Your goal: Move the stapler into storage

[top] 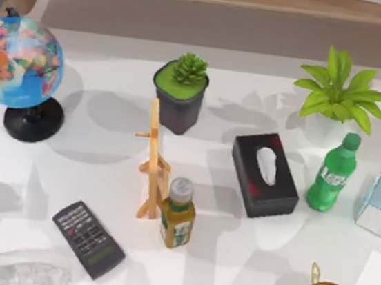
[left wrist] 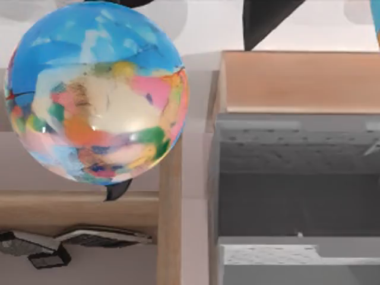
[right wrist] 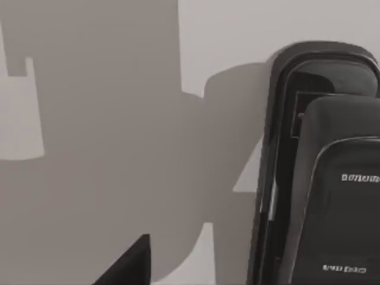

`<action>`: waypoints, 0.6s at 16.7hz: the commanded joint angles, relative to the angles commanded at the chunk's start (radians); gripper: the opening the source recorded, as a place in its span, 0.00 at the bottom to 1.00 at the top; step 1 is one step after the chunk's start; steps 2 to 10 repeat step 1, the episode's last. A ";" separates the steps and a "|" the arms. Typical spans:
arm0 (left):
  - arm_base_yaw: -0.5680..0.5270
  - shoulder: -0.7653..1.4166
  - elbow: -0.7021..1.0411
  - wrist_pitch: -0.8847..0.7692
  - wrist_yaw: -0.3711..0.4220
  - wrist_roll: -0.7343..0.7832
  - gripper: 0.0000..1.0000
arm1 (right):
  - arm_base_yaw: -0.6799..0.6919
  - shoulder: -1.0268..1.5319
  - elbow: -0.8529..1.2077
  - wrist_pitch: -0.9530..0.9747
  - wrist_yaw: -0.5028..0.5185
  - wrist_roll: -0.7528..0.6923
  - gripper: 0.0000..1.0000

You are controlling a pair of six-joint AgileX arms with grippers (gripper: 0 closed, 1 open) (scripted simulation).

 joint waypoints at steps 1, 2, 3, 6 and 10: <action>0.000 0.000 0.000 0.000 0.000 0.000 1.00 | 0.000 0.000 0.000 0.000 0.000 0.000 1.00; 0.000 0.000 0.000 0.000 0.000 0.000 1.00 | 0.000 0.000 0.000 0.000 0.000 0.000 1.00; 0.000 0.000 0.000 0.000 0.000 0.000 1.00 | 0.000 0.000 0.000 0.000 0.000 0.000 1.00; 0.000 0.000 0.000 0.000 0.000 0.000 1.00 | 0.000 0.000 0.000 0.000 0.000 0.000 1.00; 0.000 0.000 0.000 0.000 0.000 0.000 1.00 | 0.000 0.000 0.000 0.000 0.000 0.000 1.00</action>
